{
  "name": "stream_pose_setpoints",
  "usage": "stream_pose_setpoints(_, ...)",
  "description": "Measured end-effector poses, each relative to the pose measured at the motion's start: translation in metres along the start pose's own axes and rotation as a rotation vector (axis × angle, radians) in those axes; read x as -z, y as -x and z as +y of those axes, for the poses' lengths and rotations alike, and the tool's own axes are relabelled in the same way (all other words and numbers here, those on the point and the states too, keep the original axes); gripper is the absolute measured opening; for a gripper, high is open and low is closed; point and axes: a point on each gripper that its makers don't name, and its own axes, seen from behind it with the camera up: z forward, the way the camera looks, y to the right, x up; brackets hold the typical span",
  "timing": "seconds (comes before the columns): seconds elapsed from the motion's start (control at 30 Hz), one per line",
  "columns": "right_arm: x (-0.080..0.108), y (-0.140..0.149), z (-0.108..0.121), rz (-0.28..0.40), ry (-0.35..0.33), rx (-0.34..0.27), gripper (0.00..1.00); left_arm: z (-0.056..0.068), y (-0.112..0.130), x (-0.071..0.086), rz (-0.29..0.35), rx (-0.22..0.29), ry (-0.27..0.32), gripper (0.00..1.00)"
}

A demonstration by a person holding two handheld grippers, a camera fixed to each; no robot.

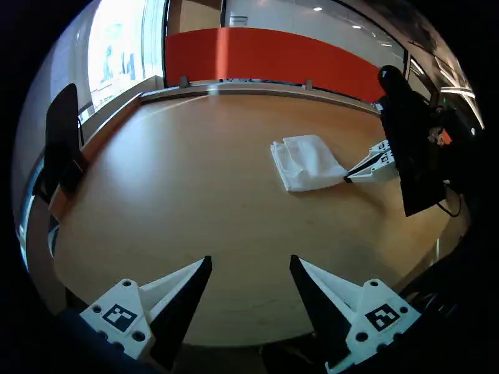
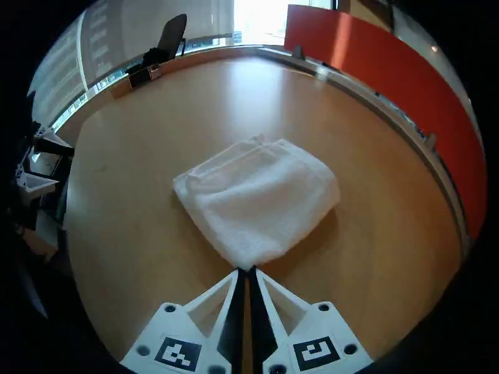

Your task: Fold towel

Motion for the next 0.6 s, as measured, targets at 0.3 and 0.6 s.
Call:
stream_pose_setpoints(0.3,0.028,-0.052,0.022,0.065,0.051,0.048,0.04,0.004,-0.01,-0.004,0.026,-0.009,0.021,0.93)
stream_pose_setpoints(0.6,0.069,-0.114,0.043,0.137,0.113,0.142,0.04,0.011,-0.027,-0.007,0.065,-0.024,0.047,0.93)
